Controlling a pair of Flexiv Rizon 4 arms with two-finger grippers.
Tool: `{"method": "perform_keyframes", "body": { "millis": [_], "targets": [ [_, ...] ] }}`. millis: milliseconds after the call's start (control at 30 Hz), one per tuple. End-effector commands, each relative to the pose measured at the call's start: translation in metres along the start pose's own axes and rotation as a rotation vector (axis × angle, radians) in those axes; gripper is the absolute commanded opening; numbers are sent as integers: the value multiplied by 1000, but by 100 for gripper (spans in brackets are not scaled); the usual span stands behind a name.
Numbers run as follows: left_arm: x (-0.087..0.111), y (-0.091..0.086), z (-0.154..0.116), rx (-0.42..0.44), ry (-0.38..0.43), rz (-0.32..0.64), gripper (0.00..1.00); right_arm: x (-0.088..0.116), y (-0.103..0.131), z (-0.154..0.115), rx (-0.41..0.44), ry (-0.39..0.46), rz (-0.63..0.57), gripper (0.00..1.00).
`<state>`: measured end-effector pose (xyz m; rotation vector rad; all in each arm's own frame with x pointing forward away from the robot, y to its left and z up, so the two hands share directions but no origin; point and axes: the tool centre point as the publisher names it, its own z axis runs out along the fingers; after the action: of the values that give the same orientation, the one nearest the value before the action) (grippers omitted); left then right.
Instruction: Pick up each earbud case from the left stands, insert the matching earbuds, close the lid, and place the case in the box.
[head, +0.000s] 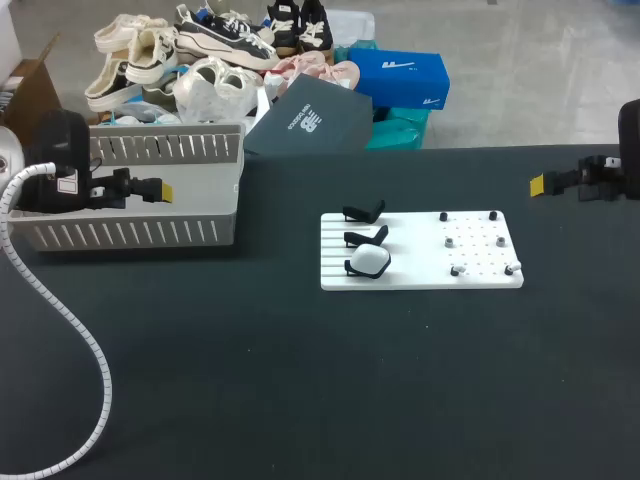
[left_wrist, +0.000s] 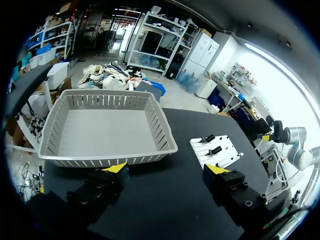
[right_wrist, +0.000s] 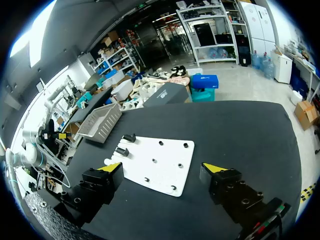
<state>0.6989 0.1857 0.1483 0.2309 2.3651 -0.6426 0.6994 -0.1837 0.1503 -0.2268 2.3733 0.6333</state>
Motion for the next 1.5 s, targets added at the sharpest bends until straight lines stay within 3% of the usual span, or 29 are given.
{"method": "perform_keyframes", "body": {
  "millis": [33,1167,1500],
  "targets": [
    [-1,-1,0,-5,6,0,100,0,-2,0,-6,2,-2,100],
    [-1,-1,0,-5,6,0,100,0,-2,0,-6,2,-2,100],
    [-15,-39,-8,256,9,323,100,0,-2,0,-6,2,-2,100]
  ]
}}
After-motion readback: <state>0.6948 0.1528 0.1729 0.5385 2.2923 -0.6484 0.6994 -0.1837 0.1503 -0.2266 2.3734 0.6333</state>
